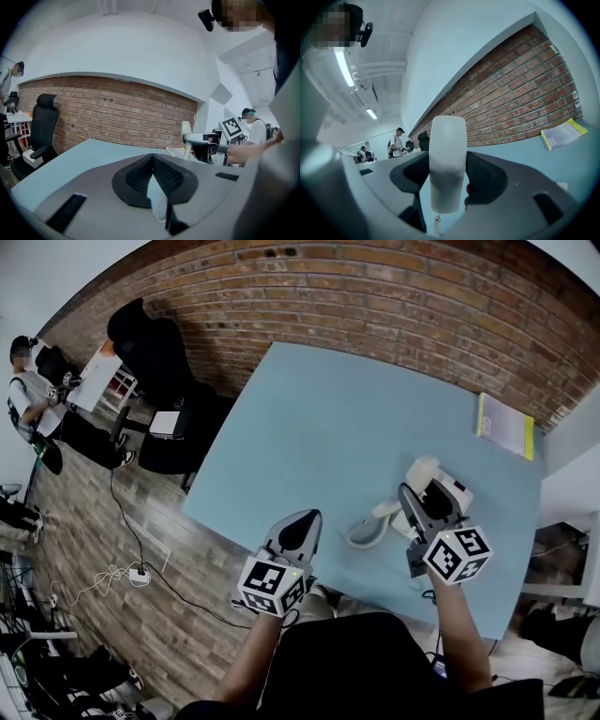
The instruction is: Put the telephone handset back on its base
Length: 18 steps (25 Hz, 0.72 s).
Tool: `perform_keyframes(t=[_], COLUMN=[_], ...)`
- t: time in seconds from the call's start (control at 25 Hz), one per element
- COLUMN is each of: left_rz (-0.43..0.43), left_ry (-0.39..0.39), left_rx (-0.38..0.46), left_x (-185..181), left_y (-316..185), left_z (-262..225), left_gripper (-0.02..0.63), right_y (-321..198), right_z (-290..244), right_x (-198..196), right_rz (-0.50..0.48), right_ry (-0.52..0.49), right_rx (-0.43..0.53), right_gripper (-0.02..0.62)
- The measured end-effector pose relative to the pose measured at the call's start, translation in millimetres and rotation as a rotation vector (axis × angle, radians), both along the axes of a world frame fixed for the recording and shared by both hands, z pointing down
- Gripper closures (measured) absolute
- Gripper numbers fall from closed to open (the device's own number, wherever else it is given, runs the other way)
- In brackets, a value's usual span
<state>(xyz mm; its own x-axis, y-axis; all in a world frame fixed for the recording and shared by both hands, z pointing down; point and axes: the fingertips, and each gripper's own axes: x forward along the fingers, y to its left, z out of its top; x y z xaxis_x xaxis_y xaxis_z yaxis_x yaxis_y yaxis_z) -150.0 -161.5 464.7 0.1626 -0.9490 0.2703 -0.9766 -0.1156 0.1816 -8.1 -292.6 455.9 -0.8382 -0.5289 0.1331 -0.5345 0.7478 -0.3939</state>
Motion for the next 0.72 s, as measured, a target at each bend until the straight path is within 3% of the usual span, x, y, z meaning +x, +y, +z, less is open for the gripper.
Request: perform_keyframes(t=[0.36,0.72], left_rz=[0.073,0.218], left_ry=[0.001,0.018], left_rx=[-0.008,-0.013], left_x=[6.1,31.8], left_y=[-17.9,-45.1], left_z=[-1.0,5.6], left_gripper=[0.597,0.597], right_y=[0.6,1.2], right_z=[2.7,6.8], right_x=[19.2,47.7], right_rz=[0.077,0.188], right_ry=[0.010,0.057], right_rx=[-0.017,-0.016], right_gripper=[0.356,0.356])
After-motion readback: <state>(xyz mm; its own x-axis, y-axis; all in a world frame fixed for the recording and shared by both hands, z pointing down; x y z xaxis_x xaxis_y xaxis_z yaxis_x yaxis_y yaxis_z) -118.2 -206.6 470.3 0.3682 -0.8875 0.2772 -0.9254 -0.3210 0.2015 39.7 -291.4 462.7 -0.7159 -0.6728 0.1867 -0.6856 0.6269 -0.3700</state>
